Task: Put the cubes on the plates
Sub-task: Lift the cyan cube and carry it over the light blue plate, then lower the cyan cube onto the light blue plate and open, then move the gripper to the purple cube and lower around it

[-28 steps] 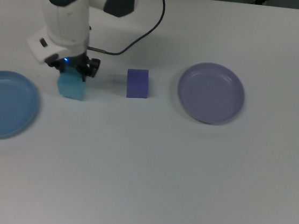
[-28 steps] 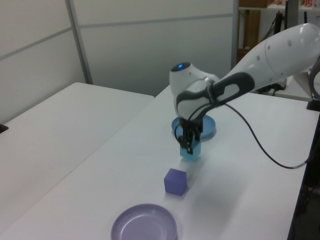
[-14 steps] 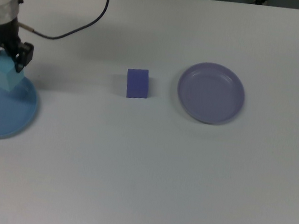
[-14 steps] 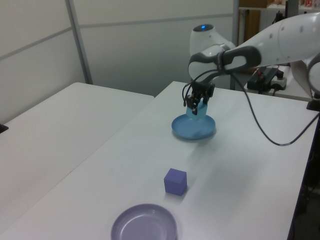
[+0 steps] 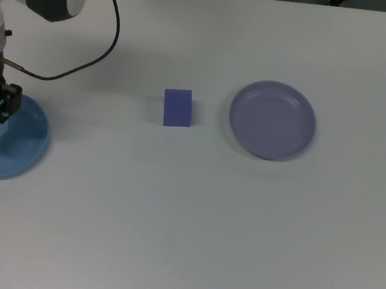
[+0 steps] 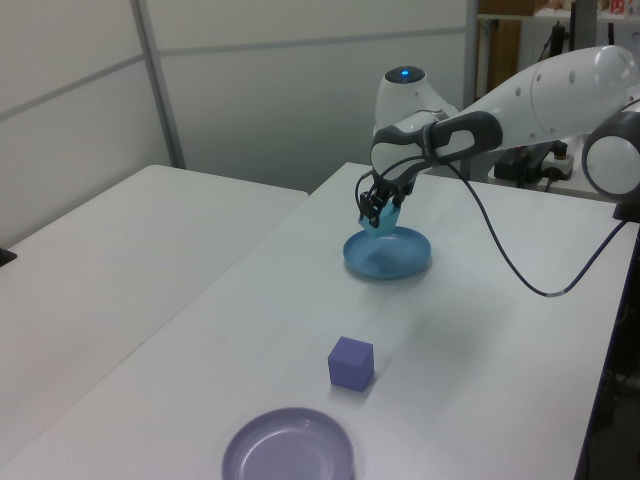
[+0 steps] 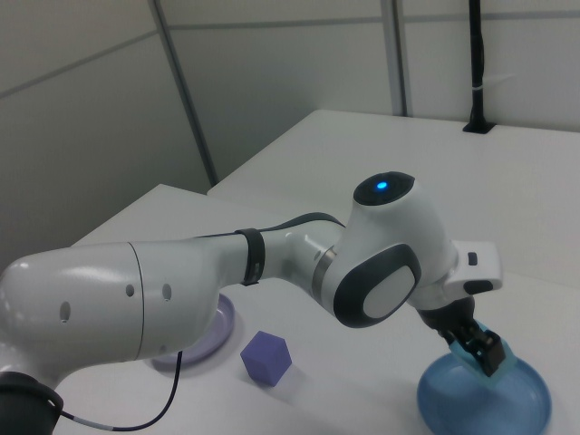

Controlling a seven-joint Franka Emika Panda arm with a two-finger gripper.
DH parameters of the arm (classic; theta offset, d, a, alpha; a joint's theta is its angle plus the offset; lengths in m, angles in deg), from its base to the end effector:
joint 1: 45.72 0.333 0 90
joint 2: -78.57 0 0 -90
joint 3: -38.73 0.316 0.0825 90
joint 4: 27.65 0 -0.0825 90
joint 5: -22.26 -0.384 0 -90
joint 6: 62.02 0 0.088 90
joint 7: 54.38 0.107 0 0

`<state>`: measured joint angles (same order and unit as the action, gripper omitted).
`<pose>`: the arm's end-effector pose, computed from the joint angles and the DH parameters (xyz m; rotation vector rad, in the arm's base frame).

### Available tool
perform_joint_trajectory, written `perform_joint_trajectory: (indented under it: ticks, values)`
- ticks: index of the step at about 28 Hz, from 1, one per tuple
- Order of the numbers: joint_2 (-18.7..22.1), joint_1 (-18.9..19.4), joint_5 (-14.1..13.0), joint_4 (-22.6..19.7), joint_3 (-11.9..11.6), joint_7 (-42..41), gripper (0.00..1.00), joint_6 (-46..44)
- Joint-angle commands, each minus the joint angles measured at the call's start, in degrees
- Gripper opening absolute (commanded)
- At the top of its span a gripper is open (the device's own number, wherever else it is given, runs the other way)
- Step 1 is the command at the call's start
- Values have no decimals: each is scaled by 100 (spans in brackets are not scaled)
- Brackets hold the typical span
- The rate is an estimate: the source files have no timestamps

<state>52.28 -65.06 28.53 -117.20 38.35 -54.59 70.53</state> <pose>0.6684 -0.2411 0.4096 2.9434 -0.4106 0.4054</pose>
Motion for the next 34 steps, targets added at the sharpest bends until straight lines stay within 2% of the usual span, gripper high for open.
perform_joint_trajectory:
  ticks: [1, 8, 10, 14, 19, 20, 23, 28, 34]
  values:
    - [62, 18, 23, -18, -7, 56, 100, 17]
    - [176, 62, -38, -53, 2, 301, 100, -62]
    - [326, 80, -47, -80, 20, 618, 100, -228]
    - [510, 185, -47, -80, 81, 698, 100, -965]
    - [581, 808, -56, -80, 81, 733, 100, -2231]
    - [598, 1010, -56, -80, 81, 742, 100, -2703]
    - [634, 1266, -82, -62, 81, 733, 100, -3277]
    - [730, 1714, -345, -89, 81, 733, 100, -3446]
    - [897, 2206, -372, -466, 81, 645, 100, -3166]
